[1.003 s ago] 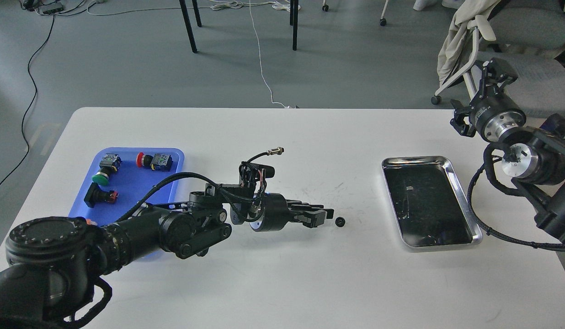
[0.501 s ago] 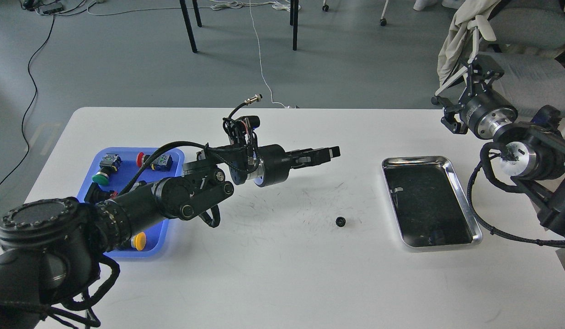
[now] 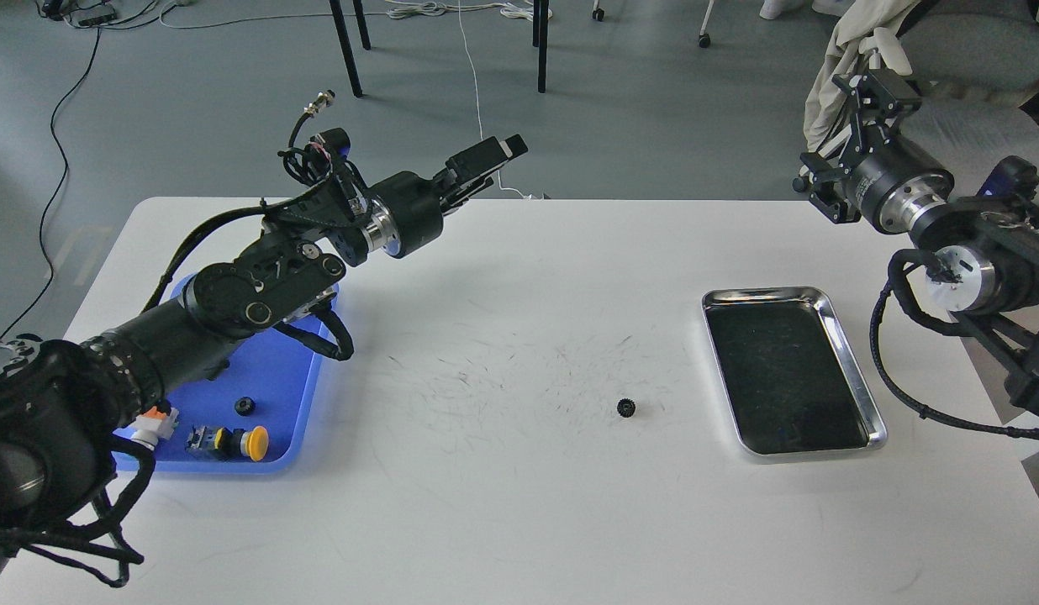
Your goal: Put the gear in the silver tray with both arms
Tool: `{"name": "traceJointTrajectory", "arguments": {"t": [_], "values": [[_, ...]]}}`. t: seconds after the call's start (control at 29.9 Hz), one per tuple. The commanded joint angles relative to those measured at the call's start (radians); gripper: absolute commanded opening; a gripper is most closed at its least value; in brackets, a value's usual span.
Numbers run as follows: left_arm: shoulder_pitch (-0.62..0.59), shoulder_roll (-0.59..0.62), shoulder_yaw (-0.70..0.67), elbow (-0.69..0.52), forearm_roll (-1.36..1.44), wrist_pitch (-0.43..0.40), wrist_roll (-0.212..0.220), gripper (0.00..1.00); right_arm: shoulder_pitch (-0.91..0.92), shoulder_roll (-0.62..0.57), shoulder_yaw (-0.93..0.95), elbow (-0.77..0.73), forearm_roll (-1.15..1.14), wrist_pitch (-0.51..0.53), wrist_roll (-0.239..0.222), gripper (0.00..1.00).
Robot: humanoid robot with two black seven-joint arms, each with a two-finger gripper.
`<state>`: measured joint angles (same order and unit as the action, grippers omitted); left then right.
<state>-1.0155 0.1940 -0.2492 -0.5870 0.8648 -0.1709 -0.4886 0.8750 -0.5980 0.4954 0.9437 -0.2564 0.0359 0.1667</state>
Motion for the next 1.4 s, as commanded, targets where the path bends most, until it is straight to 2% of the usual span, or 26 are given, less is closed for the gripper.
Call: {"name": "traceJointTrajectory", "arguments": {"t": [0.0, 0.2, 0.5, 0.57, 0.74, 0.84, 0.9, 1.07, 1.37], "values": [[0.002, 0.054, -0.007, 0.009, -0.067, -0.031, 0.000, 0.95, 0.001, -0.026, -0.004, 0.015, -0.099, 0.076, 0.007, 0.99], [0.005, 0.142, -0.024, 0.016, -0.183, -0.071, 0.000, 0.96, 0.001, -0.029, -0.032, 0.049, -0.135, 0.090, 0.014, 0.97], [0.032, 0.223, -0.030, 0.018, -0.343, -0.090, 0.000, 0.97, 0.067, -0.108, -0.204, 0.210, -0.360, 0.093, 0.016, 0.97], [0.051, 0.234, -0.035, 0.018, -0.401, -0.094, 0.000, 0.98, 0.102, -0.132, -0.253, 0.222, -0.414, 0.122, 0.020, 0.97], [0.077, 0.272, -0.036, 0.029, -0.463, -0.094, 0.000, 0.98, 0.151, -0.140, -0.371, 0.224, -0.497, 0.190, 0.114, 0.97], [0.089, 0.286, -0.041, 0.030, -0.521, -0.104, 0.000, 0.98, 0.200, -0.141, -0.463, 0.221, -0.564, 0.242, 0.213, 0.99], [0.100, 0.288, -0.042, 0.032, -0.546, -0.105, 0.013, 0.98, 0.234, -0.140, -0.512, 0.213, -0.583, 0.253, 0.253, 0.99], [0.118, 0.282, -0.045, 0.062, -0.567, -0.099, 0.027, 0.98, 0.285, -0.131, -0.589, 0.211, -0.699, 0.253, 0.254, 0.99], [0.130, 0.283, -0.050, 0.070, -0.584, -0.099, 0.022, 0.98, 0.308, -0.102, -0.623, 0.214, -1.020, 0.254, 0.254, 0.98]]}}
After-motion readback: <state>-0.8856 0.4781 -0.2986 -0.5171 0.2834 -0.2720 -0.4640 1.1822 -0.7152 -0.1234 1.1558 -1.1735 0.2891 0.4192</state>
